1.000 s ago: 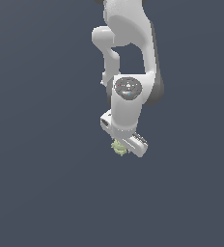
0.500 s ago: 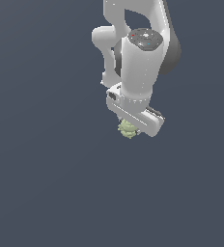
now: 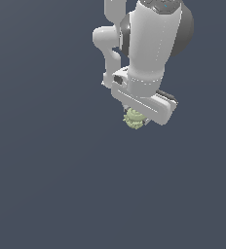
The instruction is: Pick up the object and move it to a goal position.
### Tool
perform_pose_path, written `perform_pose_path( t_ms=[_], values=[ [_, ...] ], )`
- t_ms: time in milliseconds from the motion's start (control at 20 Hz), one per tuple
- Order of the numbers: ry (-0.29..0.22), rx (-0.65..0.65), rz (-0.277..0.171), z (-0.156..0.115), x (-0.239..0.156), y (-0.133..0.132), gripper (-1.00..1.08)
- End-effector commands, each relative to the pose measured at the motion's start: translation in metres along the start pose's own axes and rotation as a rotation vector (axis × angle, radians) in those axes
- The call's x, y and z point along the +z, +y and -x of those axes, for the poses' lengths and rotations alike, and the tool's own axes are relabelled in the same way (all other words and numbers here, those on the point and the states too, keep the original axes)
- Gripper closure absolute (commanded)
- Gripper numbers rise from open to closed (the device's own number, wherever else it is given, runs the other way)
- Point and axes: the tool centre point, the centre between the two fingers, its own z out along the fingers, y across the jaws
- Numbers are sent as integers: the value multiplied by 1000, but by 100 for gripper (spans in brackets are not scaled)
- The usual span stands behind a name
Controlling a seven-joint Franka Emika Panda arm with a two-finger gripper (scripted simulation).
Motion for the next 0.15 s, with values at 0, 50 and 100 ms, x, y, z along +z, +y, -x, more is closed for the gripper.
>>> perform_pose_path(
  t_ms=[0, 50, 100],
  values=[
    [-1, 0, 1, 1, -3, 0, 108],
    [-1, 0, 1, 0, -2, -1, 108],
    [-1, 0, 1, 1, -2, -1, 108]
  ],
)
